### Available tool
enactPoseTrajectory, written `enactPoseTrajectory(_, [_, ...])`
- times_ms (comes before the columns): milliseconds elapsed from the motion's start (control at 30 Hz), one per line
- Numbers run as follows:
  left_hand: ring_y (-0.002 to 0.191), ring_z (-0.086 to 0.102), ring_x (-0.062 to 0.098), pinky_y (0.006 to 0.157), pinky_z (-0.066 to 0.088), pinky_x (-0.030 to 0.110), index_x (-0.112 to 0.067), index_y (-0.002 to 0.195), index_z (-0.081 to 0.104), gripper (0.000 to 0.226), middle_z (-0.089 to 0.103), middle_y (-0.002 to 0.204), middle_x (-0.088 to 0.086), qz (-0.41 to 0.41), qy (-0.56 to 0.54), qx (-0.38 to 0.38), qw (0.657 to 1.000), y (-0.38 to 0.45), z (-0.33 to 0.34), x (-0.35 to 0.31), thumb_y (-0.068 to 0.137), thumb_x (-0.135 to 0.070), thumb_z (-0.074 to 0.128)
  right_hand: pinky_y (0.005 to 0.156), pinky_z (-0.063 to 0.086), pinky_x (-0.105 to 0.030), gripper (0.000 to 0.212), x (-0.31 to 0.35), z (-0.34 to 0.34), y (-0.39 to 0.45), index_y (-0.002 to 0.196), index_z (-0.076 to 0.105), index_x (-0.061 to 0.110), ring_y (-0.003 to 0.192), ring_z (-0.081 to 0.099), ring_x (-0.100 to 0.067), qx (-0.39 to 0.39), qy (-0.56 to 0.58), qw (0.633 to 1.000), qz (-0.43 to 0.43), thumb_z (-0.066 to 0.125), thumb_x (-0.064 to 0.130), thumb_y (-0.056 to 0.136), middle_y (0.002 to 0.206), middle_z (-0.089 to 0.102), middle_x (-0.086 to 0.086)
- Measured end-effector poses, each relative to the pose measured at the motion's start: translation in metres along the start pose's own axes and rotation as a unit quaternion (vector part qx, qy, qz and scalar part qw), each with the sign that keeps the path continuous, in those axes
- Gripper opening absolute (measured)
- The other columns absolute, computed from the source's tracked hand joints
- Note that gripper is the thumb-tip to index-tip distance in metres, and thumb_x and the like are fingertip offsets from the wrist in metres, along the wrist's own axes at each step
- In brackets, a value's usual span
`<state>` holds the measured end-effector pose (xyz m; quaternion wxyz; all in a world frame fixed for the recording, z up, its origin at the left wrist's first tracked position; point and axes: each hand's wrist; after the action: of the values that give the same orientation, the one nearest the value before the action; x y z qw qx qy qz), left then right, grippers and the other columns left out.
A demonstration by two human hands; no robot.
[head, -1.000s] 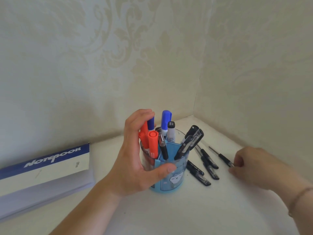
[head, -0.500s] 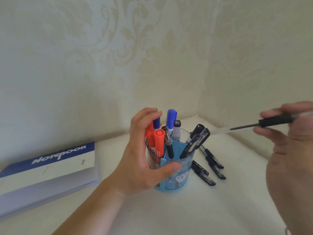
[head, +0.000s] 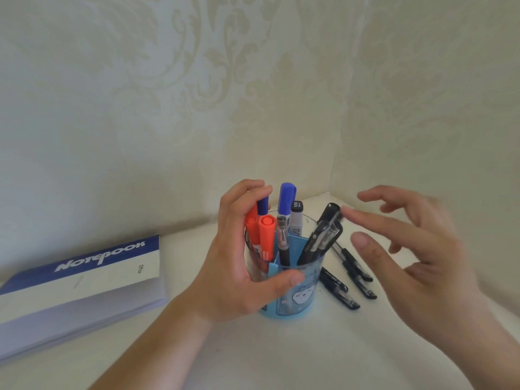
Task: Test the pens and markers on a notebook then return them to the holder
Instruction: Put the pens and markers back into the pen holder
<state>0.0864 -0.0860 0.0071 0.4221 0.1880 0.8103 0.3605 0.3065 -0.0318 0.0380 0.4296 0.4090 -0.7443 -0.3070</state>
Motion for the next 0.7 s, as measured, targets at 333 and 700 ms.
enactPoseTrajectory(333, [0.128, 0.041, 0.036, 0.107, 0.037, 0.036, -0.007, 0.139, 0.031, 0.093, 0.027, 0.141, 0.011, -0.009, -0.016, 0.004, 1.0, 0.0, 0.002, 0.001, 0.066, -0.041, 0.078, 0.062, 0.05, -0.032, 0.046, -0.059, -0.009, -0.006, 0.062, 0.058, 0.023, 0.059, 0.056, -0.008, 0.388, -0.255, 0.827, 0.318, 0.065, 0.068, 0.069, 0.065, 0.062, 0.008])
enactPoseTrajectory(700, [0.099, 0.055, 0.03, 0.086, 0.046, 0.02, -0.035, 0.131, 0.04, 0.073, 0.05, 0.101, 0.025, -0.123, -0.094, -0.085, 0.984, -0.001, 0.012, -0.012, 0.072, -0.019, 0.078, 0.047, 0.051, -0.027, 0.011, -0.041, -0.031, 0.016, 0.081, 0.066, 0.028, 0.06, 0.066, -0.016, -0.098, 0.079, 0.966, 0.228, 0.073, 0.019, 0.081, 0.075, 0.07, 0.003])
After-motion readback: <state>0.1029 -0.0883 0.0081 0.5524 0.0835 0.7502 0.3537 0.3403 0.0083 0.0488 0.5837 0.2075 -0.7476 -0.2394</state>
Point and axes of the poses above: each hand's wrist, its own y-axis towards the middle knuckle, its own z-axis out of the palm, x = y × z
